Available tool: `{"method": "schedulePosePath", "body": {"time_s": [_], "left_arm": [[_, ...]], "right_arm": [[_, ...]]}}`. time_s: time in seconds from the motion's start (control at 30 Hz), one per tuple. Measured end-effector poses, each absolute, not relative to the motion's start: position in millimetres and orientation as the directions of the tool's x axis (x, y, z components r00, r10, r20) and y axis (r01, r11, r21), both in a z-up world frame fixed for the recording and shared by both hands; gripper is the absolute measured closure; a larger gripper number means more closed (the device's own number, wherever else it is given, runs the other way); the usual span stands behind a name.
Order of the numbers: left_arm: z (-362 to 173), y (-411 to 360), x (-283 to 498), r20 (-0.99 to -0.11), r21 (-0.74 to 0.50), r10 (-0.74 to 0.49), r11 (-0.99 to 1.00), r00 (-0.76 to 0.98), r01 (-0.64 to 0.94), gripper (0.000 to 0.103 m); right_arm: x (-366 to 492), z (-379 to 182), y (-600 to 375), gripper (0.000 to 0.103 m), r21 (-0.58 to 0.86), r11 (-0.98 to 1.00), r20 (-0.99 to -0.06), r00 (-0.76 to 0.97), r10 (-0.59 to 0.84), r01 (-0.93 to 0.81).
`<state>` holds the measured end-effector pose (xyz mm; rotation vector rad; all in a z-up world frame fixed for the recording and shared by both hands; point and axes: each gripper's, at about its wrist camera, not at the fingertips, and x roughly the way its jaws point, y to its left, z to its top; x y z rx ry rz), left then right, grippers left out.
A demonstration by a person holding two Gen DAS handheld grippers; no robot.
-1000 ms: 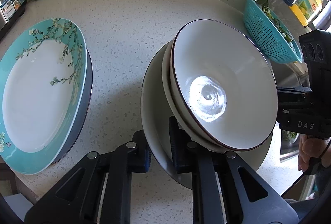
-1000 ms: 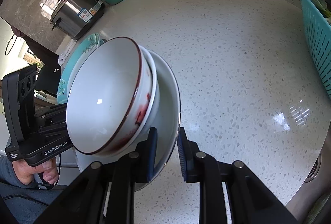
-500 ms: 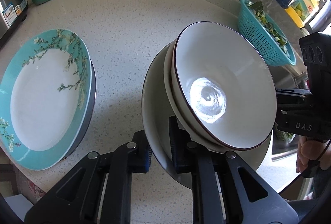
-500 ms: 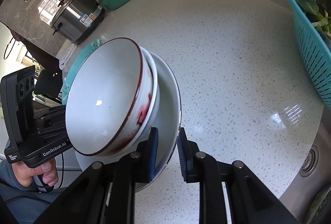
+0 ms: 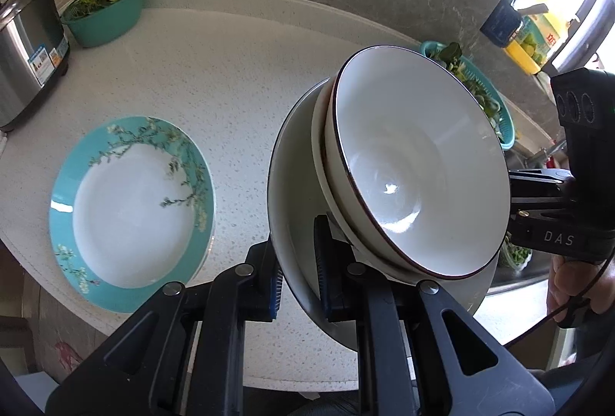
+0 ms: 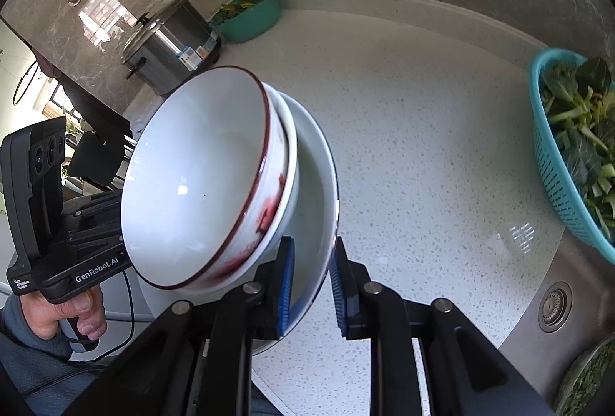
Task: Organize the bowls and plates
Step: 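Lift the plate with its bowls and lower it onto the teal floral plates, then open the right gripper and withdraw it from the stack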
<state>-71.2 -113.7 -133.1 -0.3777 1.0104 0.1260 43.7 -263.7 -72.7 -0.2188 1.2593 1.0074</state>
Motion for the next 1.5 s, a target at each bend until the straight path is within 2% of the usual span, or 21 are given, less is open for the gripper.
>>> {"method": "schedulePosePath", "body": {"time_s": [0.27, 0.57, 0.97, 1.5], "left_arm": [[-116, -70, -98, -0.844, -0.243, -0.037, 0.916, 0.535, -0.32, 0.091], [-126, 8, -130, -0.855, -0.235, 0.007, 0.886, 0.519, -0.399, 0.091], [-181, 106, -146, -0.881, -0.211, 0.015, 0.882, 0.472, -0.422, 0.091], [-238, 138, -123, -0.9, -0.224, -0.051, 0.906, 0.434, -0.359, 0.092]], "right_arm": [[32, -62, -221, 0.081, 0.376, 0.534, -0.852, -0.056, 0.52, -0.757], [15, -75, -145, 0.081, 0.397, 0.472, -0.846, -0.115, 0.52, -0.787], [0, -127, -63, 0.081, 0.412, 0.475, -0.863, -0.166, 0.477, -0.778], [5, -154, -50, 0.081, 0.398, 0.563, -0.886, -0.144, 0.44, -0.724]]}}
